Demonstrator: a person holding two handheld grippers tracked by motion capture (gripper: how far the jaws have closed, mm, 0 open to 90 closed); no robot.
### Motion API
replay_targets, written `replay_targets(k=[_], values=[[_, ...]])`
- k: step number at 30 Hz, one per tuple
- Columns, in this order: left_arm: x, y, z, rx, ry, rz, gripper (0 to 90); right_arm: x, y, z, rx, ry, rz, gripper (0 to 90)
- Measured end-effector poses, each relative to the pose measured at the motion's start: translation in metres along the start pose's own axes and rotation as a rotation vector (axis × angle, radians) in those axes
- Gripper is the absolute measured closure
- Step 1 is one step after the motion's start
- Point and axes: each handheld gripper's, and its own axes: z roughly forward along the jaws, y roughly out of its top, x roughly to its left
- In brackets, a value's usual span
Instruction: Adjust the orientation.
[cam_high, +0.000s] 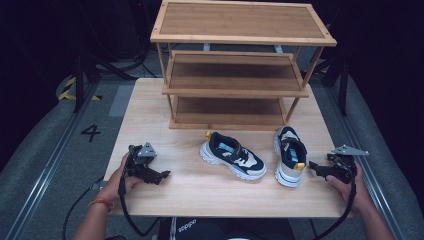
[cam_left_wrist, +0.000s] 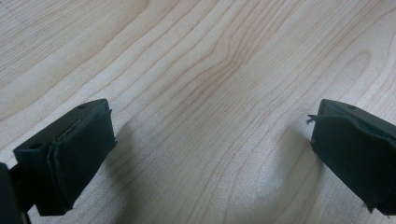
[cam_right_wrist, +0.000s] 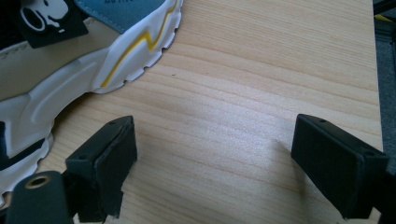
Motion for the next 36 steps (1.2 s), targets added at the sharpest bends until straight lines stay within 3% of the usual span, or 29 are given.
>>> replay_targets(k=[5,9,10,11,12,13,14,15,16,18,20,27,31,36], values=[[0.003,0.005,0.004,0.004,0.008,-0.003,0.1,0.000,0.000,0.000,-0.001,0.003,-0.003,14.9],[-0.001,0.009,0.002,0.040,0.002,0.003,3.4,-0.001,0.000,0.000,-0.001,0.006,-0.007,14.9],[-0.002,0.011,0.001,0.057,0.007,-0.008,4.6,-0.001,0.000,0.000,-0.001,0.008,-0.009,14.9],[-0.004,0.014,0.000,0.062,0.040,-0.023,7.1,-0.001,0.000,0.000,-0.001,0.009,-0.010,15.0],[-0.006,0.016,-0.001,0.059,0.055,-0.049,13.7,-0.001,0.000,0.000,0.000,0.011,-0.013,15.1],[-0.009,0.018,-0.003,0.066,0.057,-0.036,20.7,-0.001,-0.001,-0.001,0.001,0.012,-0.011,15.1],[-0.013,0.021,-0.004,0.072,0.059,-0.005,20.8,-0.001,-0.001,-0.001,0.000,0.013,-0.008,15.1],[-0.017,0.024,-0.006,0.064,0.041,0.005,15.2,-0.001,-0.001,-0.001,0.000,0.014,-0.009,15.1],[-0.019,0.027,-0.009,0.052,0.011,0.019,17.4,-0.001,-0.001,-0.001,0.000,0.014,-0.009,15.1],[-0.026,0.035,-0.014,0.039,0.006,0.054,18.2,-0.001,-0.001,-0.001,0.000,0.014,-0.009,15.1],[-0.034,0.044,-0.019,0.018,-0.026,0.096,19.0,-0.001,-0.001,-0.001,0.000,0.014,-0.009,15.1],[-0.072,0.087,-0.025,-0.079,-0.105,0.229,22.0,-0.001,-0.001,-0.001,0.000,0.016,-0.011,15.1],[-0.091,0.113,-0.024,-0.131,-0.141,0.309,23.9,-0.001,-0.001,-0.001,-0.002,0.017,-0.010,15.2],[-0.102,0.141,-0.009,-0.121,-0.177,0.373,27.8,-0.001,-0.002,-0.002,-0.003,0.019,-0.013,15.2]])
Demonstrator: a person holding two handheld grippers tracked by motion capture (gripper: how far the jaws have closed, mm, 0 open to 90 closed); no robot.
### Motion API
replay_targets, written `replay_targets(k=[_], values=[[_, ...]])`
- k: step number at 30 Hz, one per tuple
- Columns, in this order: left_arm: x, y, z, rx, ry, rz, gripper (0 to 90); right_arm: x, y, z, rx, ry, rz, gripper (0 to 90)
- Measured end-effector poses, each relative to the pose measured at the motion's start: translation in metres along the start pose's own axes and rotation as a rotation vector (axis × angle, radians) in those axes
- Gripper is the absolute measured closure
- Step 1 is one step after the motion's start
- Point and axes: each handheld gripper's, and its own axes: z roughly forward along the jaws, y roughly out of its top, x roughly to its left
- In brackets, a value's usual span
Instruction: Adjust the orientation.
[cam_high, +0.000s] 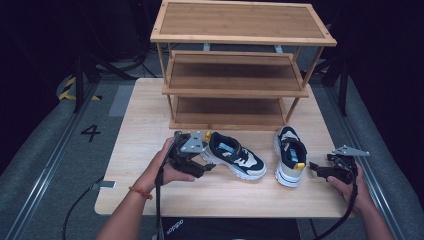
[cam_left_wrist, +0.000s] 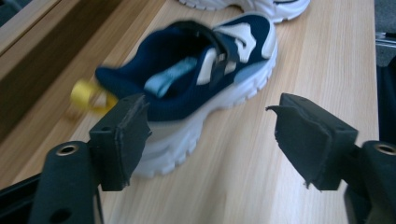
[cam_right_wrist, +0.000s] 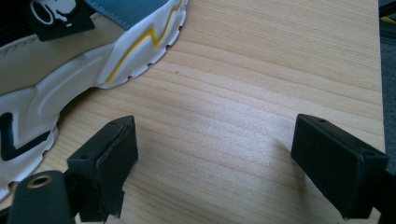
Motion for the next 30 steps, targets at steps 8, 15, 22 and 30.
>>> replay_targets(k=[8,15,22,30], values=[[0.013,0.022,0.033,0.122,-0.017,0.055,42.1,0.000,0.000,0.000,-0.001,0.002,-0.003,15.2],[0.015,0.029,0.053,0.196,-0.060,0.078,62.3,0.000,0.000,0.000,0.000,0.002,-0.002,15.3],[0.009,0.030,0.052,0.191,-0.119,0.051,71.1,0.000,0.000,0.000,0.000,0.003,-0.003,15.2],[-0.022,0.042,0.052,0.197,-0.213,0.089,61.3,0.000,0.000,0.000,0.000,0.004,-0.004,15.2]])
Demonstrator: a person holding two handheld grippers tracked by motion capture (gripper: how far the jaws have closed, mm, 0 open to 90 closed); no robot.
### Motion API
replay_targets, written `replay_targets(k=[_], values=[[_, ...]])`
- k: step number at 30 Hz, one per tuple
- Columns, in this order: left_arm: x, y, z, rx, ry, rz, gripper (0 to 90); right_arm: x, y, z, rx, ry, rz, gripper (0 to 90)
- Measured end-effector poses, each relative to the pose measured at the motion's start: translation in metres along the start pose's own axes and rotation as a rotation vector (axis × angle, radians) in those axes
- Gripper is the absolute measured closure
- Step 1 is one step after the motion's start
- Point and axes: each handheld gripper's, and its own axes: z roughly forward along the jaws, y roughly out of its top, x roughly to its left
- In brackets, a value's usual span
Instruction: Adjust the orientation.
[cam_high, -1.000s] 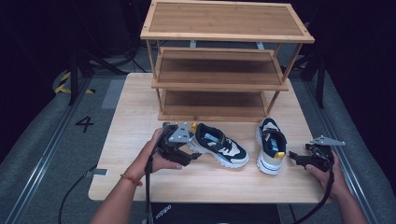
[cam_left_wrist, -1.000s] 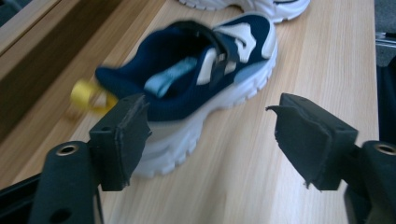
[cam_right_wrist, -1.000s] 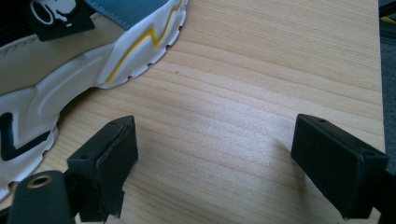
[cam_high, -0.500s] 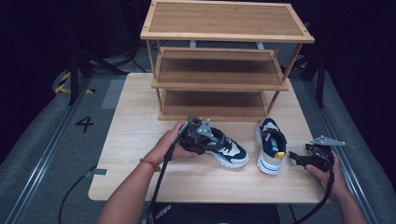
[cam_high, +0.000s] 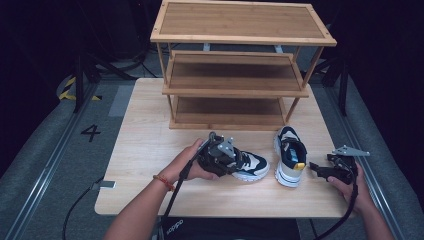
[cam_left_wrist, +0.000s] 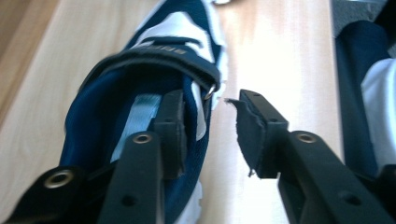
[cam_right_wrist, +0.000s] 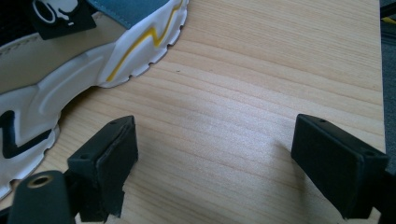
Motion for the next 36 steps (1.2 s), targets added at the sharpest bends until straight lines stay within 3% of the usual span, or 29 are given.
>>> replay_targets(k=[3,9,10,11,14,17,18,21,23,25,28,32,35,36], values=[[-0.012,0.005,-0.002,0.031,-0.002,0.039,56.4,0.000,0.000,0.000,0.001,0.000,-0.001,15.3],[-0.019,0.003,-0.026,0.001,0.056,0.019,44.2,0.000,0.000,0.000,0.002,0.000,-0.003,15.3],[-0.019,-0.004,-0.038,-0.025,0.082,0.010,41.9,0.000,0.000,0.000,0.003,0.000,-0.001,15.3],[-0.019,-0.004,-0.038,-0.025,0.082,0.010,39.5,0.000,0.000,0.000,0.003,0.000,-0.001,15.3],[-0.016,-0.020,-0.054,-0.050,0.155,-0.037,31.7,0.000,0.000,0.000,0.003,0.000,-0.001,15.3],[-0.015,-0.037,-0.064,-0.063,0.179,-0.071,27.6,0.000,0.000,0.000,0.003,-0.001,-0.001,15.3],[-0.013,-0.048,-0.066,-0.101,0.180,-0.088,26.3,0.000,0.000,0.000,0.003,0.000,-0.001,15.3],[-0.010,-0.060,-0.063,-0.100,0.167,-0.118,24.8,0.000,0.000,0.000,0.003,0.000,-0.001,15.3],[-0.006,-0.073,-0.050,-0.071,0.152,-0.149,24.6,0.000,0.000,0.000,0.003,-0.001,-0.001,15.3],[-0.001,-0.080,-0.034,-0.044,0.158,-0.154,26.5,0.000,0.000,-0.001,0.003,-0.001,-0.001,15.3],[0.001,-0.083,-0.022,-0.022,0.147,-0.171,28.7,0.000,-0.001,-0.001,0.002,-0.002,0.000,15.3],[-0.005,-0.081,-0.014,-0.025,0.105,-0.155,35.4,0.000,-0.001,-0.001,0.002,-0.002,0.000,15.3],[-0.009,-0.078,-0.015,0.000,0.103,-0.140,37.9,0.000,-0.001,-0.001,0.003,-0.002,0.000,15.3],[-0.014,-0.076,-0.014,-0.017,0.067,-0.129,41.9,0.000,-0.001,-0.001,0.002,0.000,0.002,15.3]])
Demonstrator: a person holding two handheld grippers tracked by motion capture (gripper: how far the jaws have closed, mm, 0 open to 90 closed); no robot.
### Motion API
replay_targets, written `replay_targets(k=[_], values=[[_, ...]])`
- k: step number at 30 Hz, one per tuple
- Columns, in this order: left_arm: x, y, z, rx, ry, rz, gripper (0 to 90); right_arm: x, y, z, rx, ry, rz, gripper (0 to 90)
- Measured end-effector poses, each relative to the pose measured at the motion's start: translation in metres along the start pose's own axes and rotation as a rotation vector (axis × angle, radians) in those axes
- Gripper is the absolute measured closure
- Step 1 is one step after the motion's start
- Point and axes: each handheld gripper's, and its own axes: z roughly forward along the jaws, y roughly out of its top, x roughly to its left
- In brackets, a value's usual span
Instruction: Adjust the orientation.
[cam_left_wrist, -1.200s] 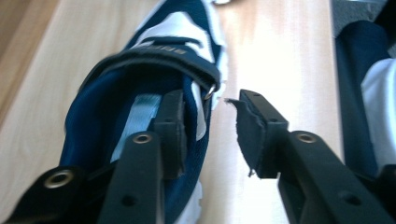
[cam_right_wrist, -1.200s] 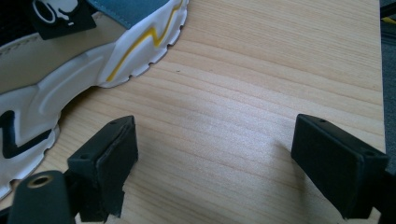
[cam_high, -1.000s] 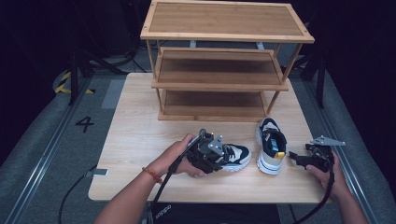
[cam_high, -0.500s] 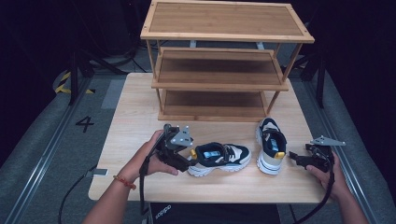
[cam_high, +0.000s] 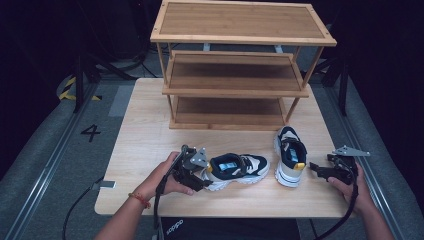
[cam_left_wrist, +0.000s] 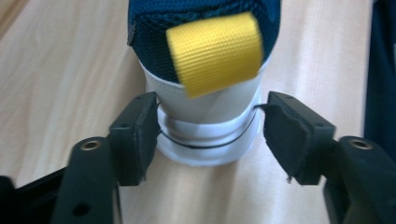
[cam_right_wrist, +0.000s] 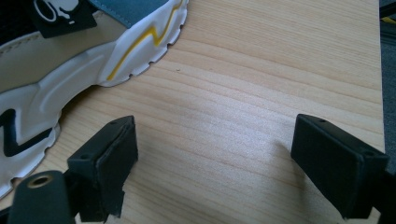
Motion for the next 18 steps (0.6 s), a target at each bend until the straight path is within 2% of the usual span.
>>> replay_targets(k=[1,2,3,6,9,10,13,14,15,18], values=[[0.000,0.000,0.000,0.000,0.000,0.000,44.0,0.000,0.000,0.000,0.000,0.000,0.000,15.3],[-0.006,0.001,0.001,-0.002,-0.038,0.017,44.3,0.000,0.000,0.000,0.000,0.000,0.000,15.3],[-0.006,0.001,0.001,-0.002,-0.038,0.017,44.3,0.000,0.000,0.000,0.000,0.000,0.000,15.3],[-0.016,0.006,0.002,0.017,-0.060,0.068,44.3,0.000,0.000,0.000,0.000,0.000,0.000,15.3],[-0.021,0.011,0.000,0.002,-0.076,0.090,44.4,0.000,0.000,0.000,0.000,0.000,0.000,15.3],[-0.022,0.014,-0.002,-0.003,-0.058,0.104,44.4,0.000,0.000,0.000,0.000,0.000,0.000,15.3],[-0.022,0.018,-0.005,-0.026,-0.042,0.111,43.4,0.000,0.000,0.000,0.000,0.000,0.000,15.3],[-0.022,0.021,-0.007,-0.024,-0.018,0.117,42.0,0.000,0.000,0.000,0.000,0.000,0.000,15.3],[-0.022,0.024,-0.009,-0.019,-0.014,0.122,40.5,0.000,0.000,0.000,0.000,0.000,-0.001,15.3],[-0.020,0.034,-0.014,-0.062,-0.007,0.137,35.7,0.000,0.000,0.000,0.000,0.000,-0.001,15.3]])
